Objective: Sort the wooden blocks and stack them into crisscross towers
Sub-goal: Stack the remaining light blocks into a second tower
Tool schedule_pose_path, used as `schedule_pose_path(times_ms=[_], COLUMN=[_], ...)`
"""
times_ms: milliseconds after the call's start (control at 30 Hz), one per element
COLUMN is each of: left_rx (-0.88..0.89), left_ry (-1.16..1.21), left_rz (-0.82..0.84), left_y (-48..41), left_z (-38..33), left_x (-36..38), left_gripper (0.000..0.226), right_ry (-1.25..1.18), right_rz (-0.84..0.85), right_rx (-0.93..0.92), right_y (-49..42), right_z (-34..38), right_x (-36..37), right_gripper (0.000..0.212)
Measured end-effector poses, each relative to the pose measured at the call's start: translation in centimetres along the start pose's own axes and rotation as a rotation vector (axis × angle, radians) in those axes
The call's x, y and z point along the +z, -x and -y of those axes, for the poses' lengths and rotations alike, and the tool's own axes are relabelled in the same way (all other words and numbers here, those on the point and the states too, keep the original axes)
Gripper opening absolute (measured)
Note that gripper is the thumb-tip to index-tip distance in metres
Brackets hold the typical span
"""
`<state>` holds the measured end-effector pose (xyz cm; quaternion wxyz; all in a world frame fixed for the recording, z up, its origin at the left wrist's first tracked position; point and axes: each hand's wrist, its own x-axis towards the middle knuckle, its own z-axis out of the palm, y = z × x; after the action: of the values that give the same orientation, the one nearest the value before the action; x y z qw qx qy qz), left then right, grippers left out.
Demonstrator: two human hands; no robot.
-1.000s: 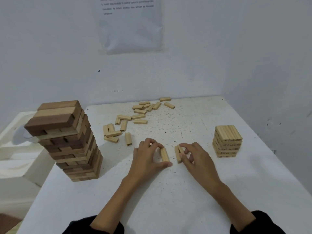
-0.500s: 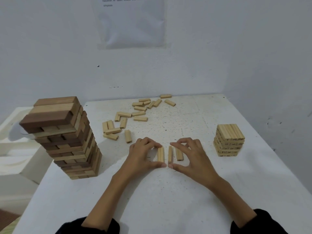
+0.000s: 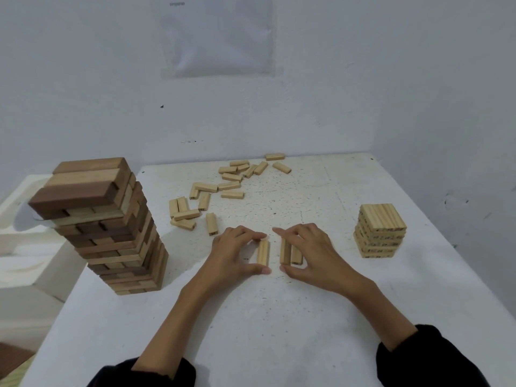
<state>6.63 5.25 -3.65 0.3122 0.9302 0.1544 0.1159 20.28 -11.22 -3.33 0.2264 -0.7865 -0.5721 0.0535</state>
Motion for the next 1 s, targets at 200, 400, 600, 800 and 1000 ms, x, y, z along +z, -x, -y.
schedule_pose_path(times_ms=[200, 400, 600, 800, 1000], left_rx=[-0.013, -0.135, -0.228, -0.123, -0.002], left_ry=[0.090, 0.141, -0.059, 0.058, 0.219], left_rz=[-0.044, -0.149, -0.161, -0.138, 0.120], left_y=[0.1, 0.5, 0.2, -0.1, -1.0], left_z=[0.2, -2.7, -5.2, -5.8, -4.6], left_x=[-0.3, 1.5, 3.7, 4.5, 2.5], left_gripper=[0.065, 0.058, 0.116, 0.090, 0.085], right_ry=[-0.195, -0.331, -0.349, -0.389, -0.325], right_rz=[-0.001, -0.211, -0.316, -0.373, -0.401], right_rx=[0.013, 0.122, 0.208, 0.225, 0.258], right_y=[0.2, 1.5, 1.6, 1.8, 2.4], right_z=[-0.7, -2.2, -2.8, -2.7, -2.5], right_x=[-0.4, 0.1, 0.1, -0.1, 0.3], right_gripper=[0.077, 0.043, 0.053, 0.055, 0.031])
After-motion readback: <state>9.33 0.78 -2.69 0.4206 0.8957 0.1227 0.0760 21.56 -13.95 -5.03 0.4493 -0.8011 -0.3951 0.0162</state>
